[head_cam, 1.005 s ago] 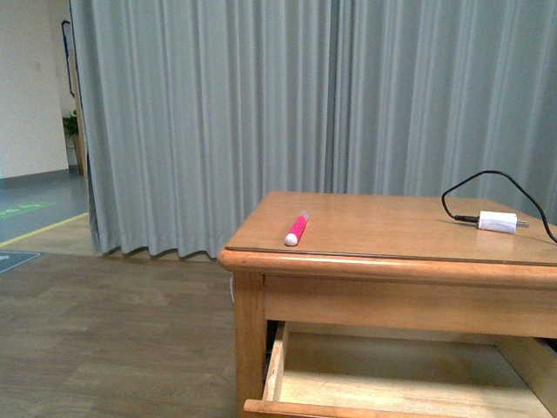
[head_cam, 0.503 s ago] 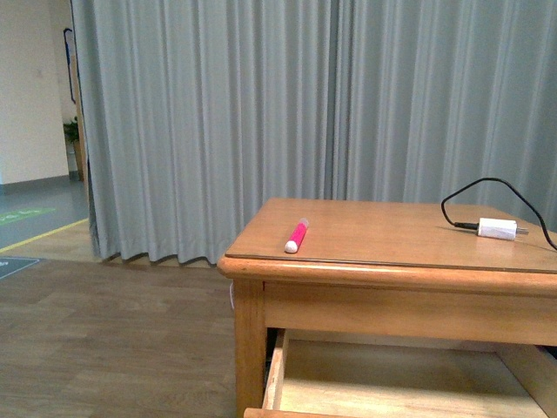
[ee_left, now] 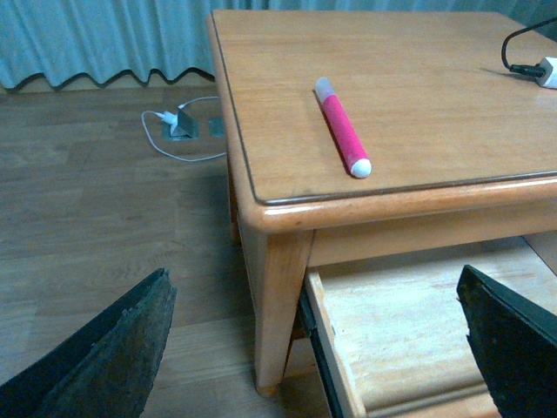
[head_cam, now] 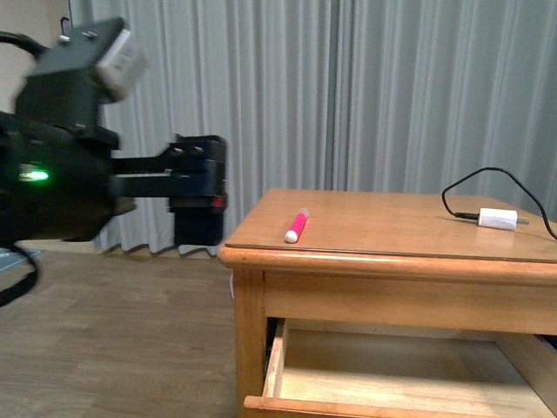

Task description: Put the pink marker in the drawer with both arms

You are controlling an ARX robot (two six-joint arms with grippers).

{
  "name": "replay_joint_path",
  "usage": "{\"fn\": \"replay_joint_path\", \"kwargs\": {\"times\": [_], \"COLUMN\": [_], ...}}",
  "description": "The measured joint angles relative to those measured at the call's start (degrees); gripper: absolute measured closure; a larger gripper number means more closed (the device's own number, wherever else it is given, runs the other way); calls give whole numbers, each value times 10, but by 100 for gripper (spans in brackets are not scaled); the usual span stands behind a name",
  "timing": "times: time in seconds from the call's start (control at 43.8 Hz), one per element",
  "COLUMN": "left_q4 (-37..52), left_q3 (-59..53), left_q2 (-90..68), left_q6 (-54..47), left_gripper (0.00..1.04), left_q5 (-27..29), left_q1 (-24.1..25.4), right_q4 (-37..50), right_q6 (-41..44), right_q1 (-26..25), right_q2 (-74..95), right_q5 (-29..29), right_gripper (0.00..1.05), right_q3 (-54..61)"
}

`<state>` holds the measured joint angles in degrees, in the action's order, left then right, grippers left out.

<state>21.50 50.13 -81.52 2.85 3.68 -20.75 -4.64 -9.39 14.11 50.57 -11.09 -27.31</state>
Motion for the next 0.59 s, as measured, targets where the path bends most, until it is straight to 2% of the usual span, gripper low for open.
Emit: {"fn": "replay_joint_path", "kwargs": {"times": [0.434, 0.594], "left_q4": [-130, -181], "left_q3": [329, 415], "left_q2": [-264, -334], "left_q6": [4, -2], "left_gripper": [6, 6], "left_q5": [28, 30], "left_q1": [-19, -20], "right_q4": [0, 0], "right_q6": [0, 0], "right_q1": [0, 0], "right_q2": [0, 0], "right_q5": [0, 0], "right_gripper": [8, 8], "right_q3": [0, 0]}}
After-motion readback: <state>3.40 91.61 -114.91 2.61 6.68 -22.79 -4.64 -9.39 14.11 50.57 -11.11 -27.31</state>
